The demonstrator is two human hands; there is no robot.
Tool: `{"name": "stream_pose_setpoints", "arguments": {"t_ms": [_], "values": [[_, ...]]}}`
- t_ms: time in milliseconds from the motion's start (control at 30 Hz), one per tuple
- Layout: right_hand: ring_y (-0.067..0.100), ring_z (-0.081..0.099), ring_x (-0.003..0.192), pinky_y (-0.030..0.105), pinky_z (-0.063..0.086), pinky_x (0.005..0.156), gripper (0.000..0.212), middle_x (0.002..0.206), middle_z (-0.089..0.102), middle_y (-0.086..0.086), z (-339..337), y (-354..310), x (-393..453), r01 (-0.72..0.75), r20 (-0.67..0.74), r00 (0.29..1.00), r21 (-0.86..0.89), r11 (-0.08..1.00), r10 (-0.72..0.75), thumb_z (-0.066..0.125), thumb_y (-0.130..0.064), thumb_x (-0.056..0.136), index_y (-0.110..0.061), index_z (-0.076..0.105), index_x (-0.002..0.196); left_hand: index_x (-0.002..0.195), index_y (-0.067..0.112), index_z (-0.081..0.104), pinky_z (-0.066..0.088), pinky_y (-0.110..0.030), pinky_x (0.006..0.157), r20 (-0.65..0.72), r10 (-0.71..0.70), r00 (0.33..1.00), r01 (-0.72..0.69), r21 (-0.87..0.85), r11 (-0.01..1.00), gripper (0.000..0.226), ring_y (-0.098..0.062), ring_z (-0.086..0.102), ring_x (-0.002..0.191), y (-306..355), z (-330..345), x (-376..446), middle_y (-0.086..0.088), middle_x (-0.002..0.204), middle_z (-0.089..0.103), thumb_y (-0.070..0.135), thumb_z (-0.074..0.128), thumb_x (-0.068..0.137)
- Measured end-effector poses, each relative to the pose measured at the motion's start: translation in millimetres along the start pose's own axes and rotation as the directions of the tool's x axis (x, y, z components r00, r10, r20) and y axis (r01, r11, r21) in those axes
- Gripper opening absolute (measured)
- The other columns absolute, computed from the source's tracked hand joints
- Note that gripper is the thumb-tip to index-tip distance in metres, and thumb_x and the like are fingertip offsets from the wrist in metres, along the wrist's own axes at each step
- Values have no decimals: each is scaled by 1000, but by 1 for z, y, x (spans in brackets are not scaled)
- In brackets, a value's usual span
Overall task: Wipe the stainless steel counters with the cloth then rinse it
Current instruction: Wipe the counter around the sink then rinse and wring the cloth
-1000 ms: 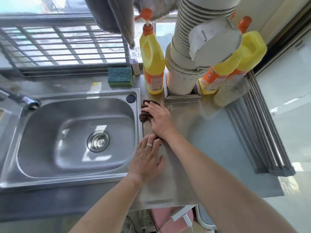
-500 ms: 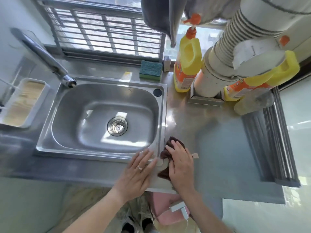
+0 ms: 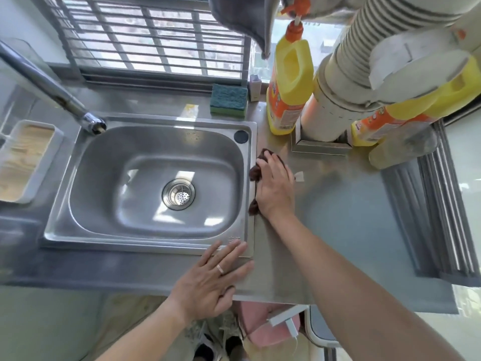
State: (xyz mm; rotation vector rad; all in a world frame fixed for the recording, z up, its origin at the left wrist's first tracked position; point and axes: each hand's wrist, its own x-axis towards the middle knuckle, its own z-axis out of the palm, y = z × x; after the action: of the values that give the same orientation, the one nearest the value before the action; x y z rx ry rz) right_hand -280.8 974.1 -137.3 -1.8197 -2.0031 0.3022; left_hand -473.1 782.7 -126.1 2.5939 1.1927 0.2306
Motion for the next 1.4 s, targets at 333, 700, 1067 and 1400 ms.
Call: {"name": "stream_pose_setpoints", "arguments": {"t_ms": [333,700,1067,1400], "values": [[22,40,149,40,28,122,48,156,50,0,-24,8,-56,54,42,998,48,997,-56,50,-16,90,-23,61,137,158,29,36,27,-56,122,51,-15,999,14,19,1000,77,-28,18,158,3,-6,3,-9,170,20,31,59,85],[17,39,151,46,33,120,45,160,46,-4,-115,154,-163,322,215,919,69,944,-329,52,-16,96,-24,64,138,152,18,49,26,-53,122,-5,-70,998,71,79,994,65,-27,23,156,29,0,44,-10,167,29,26,59,88],[26,39,149,43,28,124,46,159,47,4,-105,160,-103,-236,-67,971,-160,959,228,50,-19,94,-20,58,139,160,22,33,27,-55,122,37,-163,986,160,66,985,78,-24,18,158,30,9,82,-4,170,22,30,58,87],[30,36,151,49,26,124,47,161,44,7,-35,66,-10,-85,-24,996,-140,987,83,51,-40,100,-18,56,141,160,22,33,23,-56,123,56,-154,986,149,76,986,79,-25,17,158,31,7,83,-4,170,21,34,57,85]]}}
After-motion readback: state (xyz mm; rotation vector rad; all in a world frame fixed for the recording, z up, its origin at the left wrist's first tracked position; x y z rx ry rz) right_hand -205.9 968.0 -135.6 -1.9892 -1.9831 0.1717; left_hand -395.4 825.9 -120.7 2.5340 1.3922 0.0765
